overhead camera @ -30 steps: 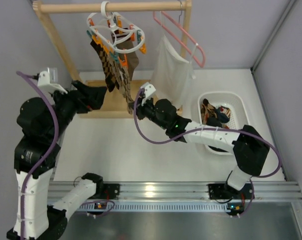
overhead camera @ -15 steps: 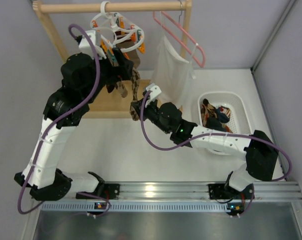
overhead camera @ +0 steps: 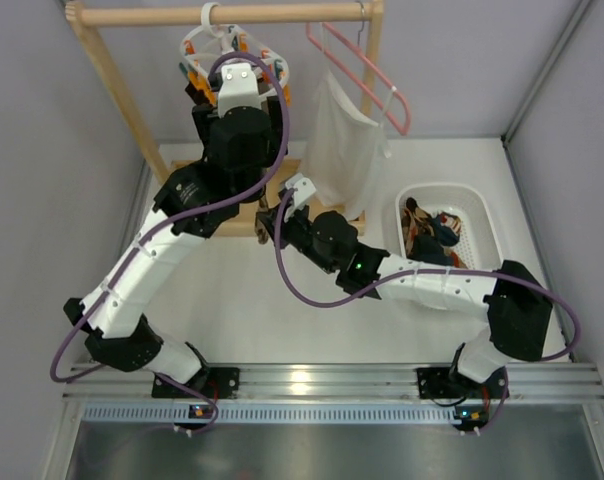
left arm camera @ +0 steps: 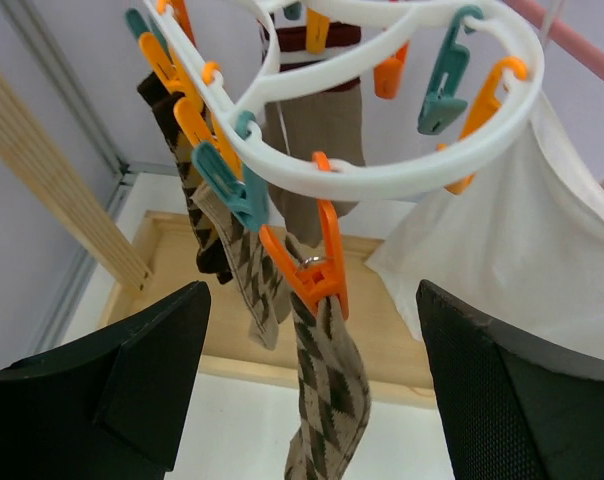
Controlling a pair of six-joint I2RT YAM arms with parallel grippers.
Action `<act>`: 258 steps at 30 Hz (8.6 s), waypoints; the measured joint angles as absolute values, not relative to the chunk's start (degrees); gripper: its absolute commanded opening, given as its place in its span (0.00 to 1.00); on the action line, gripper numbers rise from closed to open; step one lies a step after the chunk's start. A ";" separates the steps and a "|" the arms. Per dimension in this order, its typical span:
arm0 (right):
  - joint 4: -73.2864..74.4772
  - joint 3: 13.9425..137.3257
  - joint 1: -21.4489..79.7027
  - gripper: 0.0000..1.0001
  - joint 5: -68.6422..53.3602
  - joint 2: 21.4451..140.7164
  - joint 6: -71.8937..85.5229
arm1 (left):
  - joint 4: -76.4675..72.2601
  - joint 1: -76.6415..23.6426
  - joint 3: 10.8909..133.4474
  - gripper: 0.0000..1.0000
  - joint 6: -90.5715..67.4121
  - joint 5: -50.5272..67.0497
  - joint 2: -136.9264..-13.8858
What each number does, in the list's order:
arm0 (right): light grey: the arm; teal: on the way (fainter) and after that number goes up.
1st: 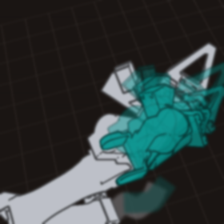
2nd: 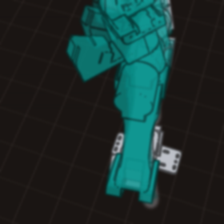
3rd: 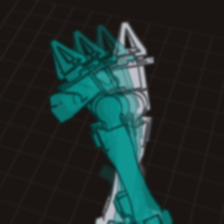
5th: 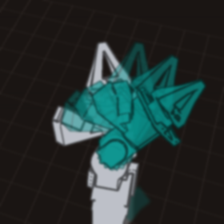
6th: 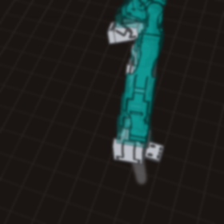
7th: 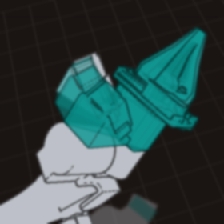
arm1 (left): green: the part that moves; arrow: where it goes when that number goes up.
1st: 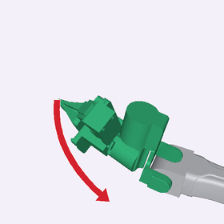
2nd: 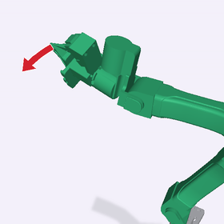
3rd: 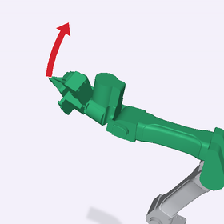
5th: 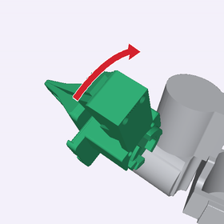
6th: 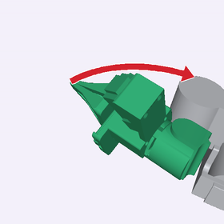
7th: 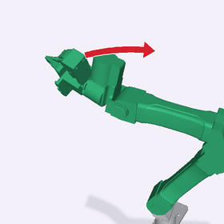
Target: Remove the socks clipped to the hanger
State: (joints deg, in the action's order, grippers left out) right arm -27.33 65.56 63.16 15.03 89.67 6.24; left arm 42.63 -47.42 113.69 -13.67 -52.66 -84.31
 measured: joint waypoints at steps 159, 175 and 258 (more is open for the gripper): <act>-21.82 62.19 59.86 0.00 12.36 79.53 11.40 | 41.32 -20.29 105.62 0.98 -29.32 -6.35 -73.69; -21.91 63.53 61.87 0.00 12.23 85.08 13.85 | 41.15 -24.18 114.28 0.84 -29.19 -13.32 -81.28; -22.74 62.54 64.29 0.00 16.12 85.89 12.99 | 39.72 -25.54 118.08 0.61 -22.33 -23.18 -87.88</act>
